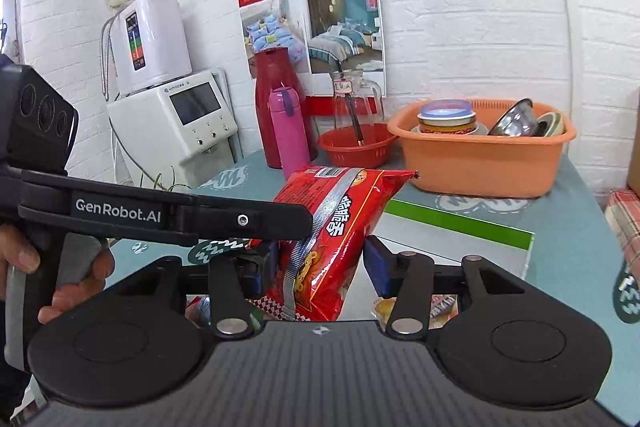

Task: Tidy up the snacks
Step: 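Grasp the red wafer pack with the left gripper and lift it, then lower the red pack into the box and open the left gripper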

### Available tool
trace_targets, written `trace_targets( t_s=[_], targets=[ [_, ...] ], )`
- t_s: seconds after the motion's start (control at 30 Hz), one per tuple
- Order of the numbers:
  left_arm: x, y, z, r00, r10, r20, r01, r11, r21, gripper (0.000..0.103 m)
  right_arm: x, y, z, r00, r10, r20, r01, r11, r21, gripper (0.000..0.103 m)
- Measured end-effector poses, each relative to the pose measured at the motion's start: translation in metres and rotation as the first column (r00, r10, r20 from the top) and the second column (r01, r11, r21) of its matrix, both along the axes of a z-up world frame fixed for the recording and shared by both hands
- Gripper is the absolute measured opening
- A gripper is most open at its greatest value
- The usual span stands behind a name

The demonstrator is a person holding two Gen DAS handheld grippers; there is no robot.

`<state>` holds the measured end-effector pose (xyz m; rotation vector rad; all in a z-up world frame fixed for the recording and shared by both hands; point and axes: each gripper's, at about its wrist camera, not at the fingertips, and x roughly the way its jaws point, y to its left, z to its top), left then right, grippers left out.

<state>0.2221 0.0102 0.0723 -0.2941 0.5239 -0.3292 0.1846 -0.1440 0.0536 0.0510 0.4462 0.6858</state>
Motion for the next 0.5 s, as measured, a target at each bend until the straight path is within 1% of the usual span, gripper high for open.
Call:
trace_targets(
  t_s=[0.07, 0.2, 0.4, 0.43, 0.47, 0.5],
  targets=[
    [0.013, 0.011, -0.009, 1.000, 0.015, -0.028, -0.015, 1.000, -0.017, 0.051, 0.013, 0.007, -0.005, 1.000, 0.004, -0.014, -0.004, 1.000, -0.004, 0.080],
    [0.032, 0.026, -0.027, 0.997, 0.028, -0.071, -0.030, 0.999, -0.027, 0.051, 0.037, 0.019, -0.022, 0.998, 0.014, -0.068, -0.016, 1.000, -0.015, 0.080],
    [0.052, 0.040, -0.051, 0.989, 0.038, -0.144, -0.044, 0.998, -0.040, 0.051, 0.057, 0.032, -0.047, 0.992, 0.031, -0.124, -0.036, 0.999, -0.037, 0.080],
    [0.055, 0.041, -0.054, 0.987, 0.035, -0.154, -0.041, 0.999, -0.035, 0.054, 0.059, 0.035, -0.050, 0.991, 0.031, -0.130, -0.037, 0.998, -0.046, 0.081],
    [0.056, 0.041, -0.057, 0.987, 0.036, -0.160, -0.041, 0.999, -0.028, 0.067, 0.060, 0.037, -0.054, 0.991, 0.028, -0.130, -0.037, 0.997, -0.063, 0.082],
    [0.056, 0.041, -0.058, 0.986, 0.035, -0.163, -0.040, 0.999, -0.023, 0.083, 0.060, 0.040, -0.056, 0.992, 0.023, -0.123, -0.034, 0.996, -0.083, 0.084]
  ],
)
